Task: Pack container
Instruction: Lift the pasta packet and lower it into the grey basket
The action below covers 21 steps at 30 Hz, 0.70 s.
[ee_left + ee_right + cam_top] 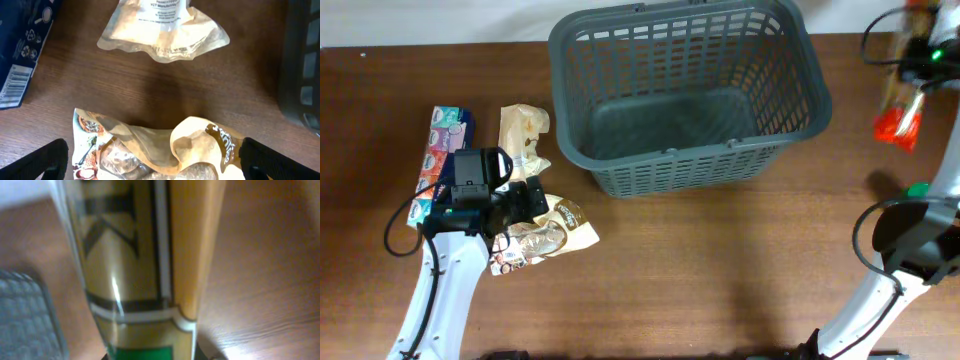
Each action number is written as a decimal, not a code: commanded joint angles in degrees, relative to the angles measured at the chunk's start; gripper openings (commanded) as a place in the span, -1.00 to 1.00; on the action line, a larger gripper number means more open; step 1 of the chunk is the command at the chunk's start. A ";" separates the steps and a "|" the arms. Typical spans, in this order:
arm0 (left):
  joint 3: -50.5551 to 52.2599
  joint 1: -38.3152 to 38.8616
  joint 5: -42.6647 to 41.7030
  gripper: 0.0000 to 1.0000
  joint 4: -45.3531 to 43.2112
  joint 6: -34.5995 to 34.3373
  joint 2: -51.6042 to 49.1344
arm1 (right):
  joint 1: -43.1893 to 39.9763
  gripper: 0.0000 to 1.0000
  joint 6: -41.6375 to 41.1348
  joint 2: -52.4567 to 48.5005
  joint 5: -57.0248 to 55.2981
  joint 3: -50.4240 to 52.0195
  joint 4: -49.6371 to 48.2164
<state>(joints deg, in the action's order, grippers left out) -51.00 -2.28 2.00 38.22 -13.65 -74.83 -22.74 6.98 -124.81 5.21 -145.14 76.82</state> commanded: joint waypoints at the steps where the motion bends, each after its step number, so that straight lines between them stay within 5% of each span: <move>1: -0.48 -0.17 0.81 0.99 -0.17 0.50 -0.33 | 1.68 -0.92 -0.52 3.02 2.78 -11.21 1.86; 9: -0.48 -0.17 0.79 0.99 -1.18 0.50 -0.33 | 14.29 -0.92 6.43 8.35 6.91 -20.63 0.31; 21: -0.48 -0.13 -2.71 0.99 -1.75 3.56 -0.33 | 38.29 -0.93 37.20 9.35 18.60 -21.20 5.95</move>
<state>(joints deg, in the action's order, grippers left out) -51.00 -2.28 1.08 36.64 -12.75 -74.81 13.32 35.11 -118.65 18.48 -164.11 82.06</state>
